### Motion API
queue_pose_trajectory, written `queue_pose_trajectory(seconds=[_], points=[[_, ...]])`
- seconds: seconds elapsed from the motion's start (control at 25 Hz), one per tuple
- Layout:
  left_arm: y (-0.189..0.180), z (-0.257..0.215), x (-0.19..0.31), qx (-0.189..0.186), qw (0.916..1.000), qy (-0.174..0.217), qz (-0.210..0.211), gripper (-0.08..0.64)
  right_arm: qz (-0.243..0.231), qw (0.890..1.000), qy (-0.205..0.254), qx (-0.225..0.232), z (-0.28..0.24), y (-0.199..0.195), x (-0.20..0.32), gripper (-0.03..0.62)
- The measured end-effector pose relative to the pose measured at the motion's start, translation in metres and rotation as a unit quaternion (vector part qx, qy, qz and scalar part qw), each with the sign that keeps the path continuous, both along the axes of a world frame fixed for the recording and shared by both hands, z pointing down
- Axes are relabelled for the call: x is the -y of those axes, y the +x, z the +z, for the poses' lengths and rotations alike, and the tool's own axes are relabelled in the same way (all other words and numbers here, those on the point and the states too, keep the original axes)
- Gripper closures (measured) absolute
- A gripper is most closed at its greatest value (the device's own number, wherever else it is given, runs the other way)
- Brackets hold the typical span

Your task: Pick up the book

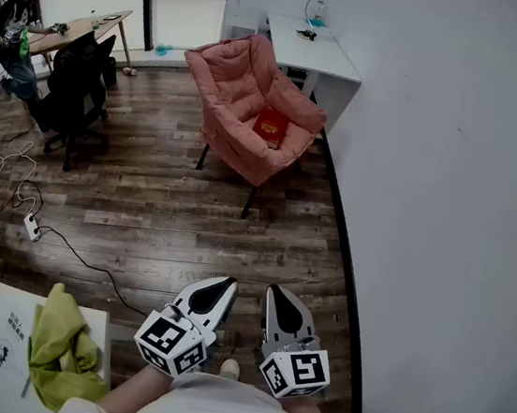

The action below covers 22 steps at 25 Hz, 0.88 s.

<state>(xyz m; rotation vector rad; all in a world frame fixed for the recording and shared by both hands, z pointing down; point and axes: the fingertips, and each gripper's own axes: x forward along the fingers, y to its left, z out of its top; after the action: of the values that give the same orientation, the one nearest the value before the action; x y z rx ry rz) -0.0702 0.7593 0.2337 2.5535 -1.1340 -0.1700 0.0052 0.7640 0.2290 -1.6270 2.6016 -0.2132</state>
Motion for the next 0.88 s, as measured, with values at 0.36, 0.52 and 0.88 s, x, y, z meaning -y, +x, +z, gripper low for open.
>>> queue_pose_trajectory(seconds=[0.36, 0.52, 0.88], points=[[0.006, -0.001, 0.000, 0.003, 1.0000, 0.002, 0.006, 0.557, -0.003, 1.000, -0.005, 0.003, 0.002, 0.002, 0.001, 0.566], [0.007, -0.002, 0.002, 0.004, 1.0000, 0.003, 0.006, 0.557, 0.000, 1.000, -0.004, 0.001, 0.001, 0.003, 0.002, 0.566], [0.020, -0.002, 0.009, 0.004, 1.0000, 0.004, 0.001, 0.557, -0.006, 1.000, 0.004, 0.010, -0.002, 0.016, 0.007, 0.565]])
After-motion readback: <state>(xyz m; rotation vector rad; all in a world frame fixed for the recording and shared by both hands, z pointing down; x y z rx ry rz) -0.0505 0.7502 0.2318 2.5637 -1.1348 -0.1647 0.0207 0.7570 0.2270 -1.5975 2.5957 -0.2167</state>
